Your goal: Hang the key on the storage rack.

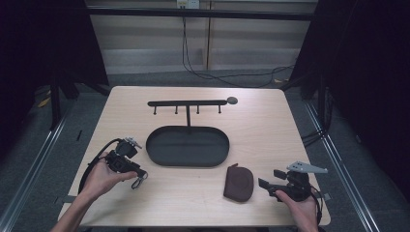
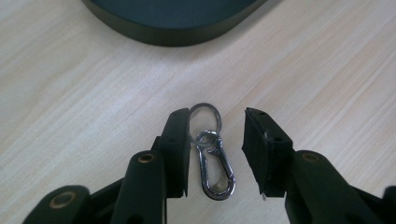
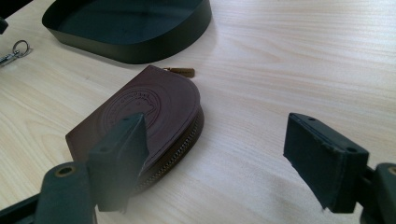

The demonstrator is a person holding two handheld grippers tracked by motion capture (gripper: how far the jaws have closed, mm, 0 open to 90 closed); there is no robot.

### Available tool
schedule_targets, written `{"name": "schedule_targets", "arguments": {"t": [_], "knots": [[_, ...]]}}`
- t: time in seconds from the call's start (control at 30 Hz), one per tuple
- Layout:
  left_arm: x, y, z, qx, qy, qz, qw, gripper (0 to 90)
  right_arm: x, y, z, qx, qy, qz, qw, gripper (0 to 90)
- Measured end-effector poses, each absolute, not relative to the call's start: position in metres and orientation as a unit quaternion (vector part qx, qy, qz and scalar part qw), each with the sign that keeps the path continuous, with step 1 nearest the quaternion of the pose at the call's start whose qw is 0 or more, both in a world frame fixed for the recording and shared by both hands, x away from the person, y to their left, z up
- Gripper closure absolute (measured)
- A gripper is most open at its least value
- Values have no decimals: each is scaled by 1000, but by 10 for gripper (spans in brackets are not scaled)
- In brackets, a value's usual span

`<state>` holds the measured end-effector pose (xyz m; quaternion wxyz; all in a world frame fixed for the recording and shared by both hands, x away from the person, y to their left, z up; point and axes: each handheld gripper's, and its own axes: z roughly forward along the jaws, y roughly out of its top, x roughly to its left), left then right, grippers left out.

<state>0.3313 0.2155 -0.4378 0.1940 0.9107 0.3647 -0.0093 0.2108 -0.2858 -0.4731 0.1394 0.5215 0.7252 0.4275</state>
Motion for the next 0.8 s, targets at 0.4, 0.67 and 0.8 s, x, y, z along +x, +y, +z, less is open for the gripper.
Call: {"name": "schedule_targets", "arguments": {"t": [0.4,0.67,0.8], "knots": [[344,209,-447,918,368,-24,146,644,212,-285,-474,522,728,424,132,213],[350,203,-453,920,368,-34,130,656,213,-285,-475,524,729,422,130,213],[351,202,-457,923,365,-41,118,649,213,-285,-475,524,730,419,131,215]]}}
